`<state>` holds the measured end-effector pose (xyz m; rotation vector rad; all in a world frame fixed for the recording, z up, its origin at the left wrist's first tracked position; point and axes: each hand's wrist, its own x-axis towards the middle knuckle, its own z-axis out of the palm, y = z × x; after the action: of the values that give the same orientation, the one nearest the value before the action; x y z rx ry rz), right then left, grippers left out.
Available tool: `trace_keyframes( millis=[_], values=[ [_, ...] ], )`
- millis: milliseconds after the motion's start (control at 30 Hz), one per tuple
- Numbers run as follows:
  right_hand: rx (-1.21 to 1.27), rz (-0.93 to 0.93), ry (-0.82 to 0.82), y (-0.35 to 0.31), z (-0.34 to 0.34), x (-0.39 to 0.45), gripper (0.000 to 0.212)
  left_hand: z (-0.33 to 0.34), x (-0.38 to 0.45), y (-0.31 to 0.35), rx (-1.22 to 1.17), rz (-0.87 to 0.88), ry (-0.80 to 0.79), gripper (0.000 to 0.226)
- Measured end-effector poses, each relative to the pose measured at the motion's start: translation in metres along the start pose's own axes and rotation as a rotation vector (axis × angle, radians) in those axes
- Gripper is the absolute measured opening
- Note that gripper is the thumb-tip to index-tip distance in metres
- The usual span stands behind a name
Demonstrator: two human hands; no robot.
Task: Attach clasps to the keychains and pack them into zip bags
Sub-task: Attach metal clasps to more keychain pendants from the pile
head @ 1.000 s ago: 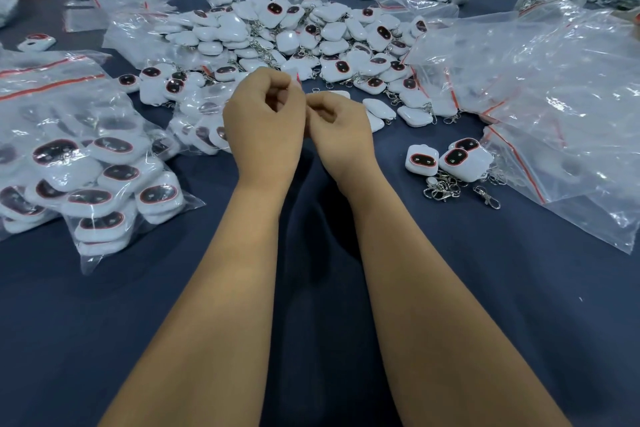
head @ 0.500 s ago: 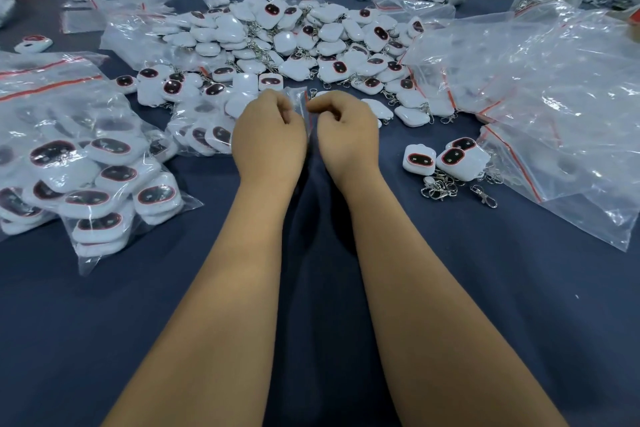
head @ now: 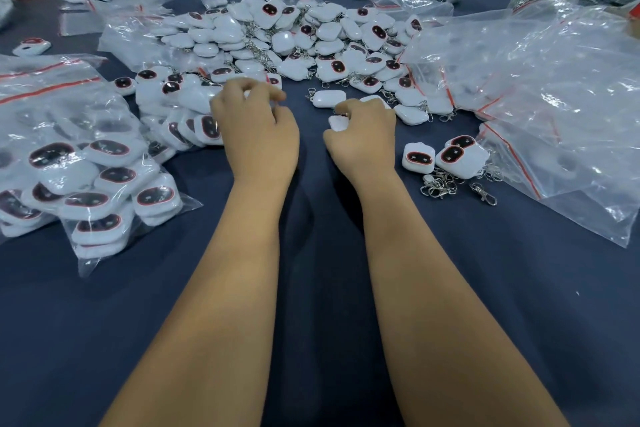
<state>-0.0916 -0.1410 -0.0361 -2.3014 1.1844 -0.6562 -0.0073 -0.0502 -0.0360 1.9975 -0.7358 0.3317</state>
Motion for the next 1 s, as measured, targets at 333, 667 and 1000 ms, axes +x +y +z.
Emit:
trace_keyframes(
  millis=[333, 667, 1000],
  values=[
    [0.695, 0.130, 0.111, -0.007, -0.003, -0.001, 0.021, 0.010, -0.008, 0.014, -0.451, -0.124, -0.419, 0.029],
    [1.167, 0.113, -0.031, -0.010, -0.005, -0.005, 0.033, 0.008, 0.001, 0.007, -0.818, -0.370, -0.343, 0.024],
    [1.400, 0.203, -0.129, -0.012, -0.007, -0.002, 0.029, 0.012, 0.000, 0.010, -0.775, -0.394, -0.333, 0.029]
  ],
)
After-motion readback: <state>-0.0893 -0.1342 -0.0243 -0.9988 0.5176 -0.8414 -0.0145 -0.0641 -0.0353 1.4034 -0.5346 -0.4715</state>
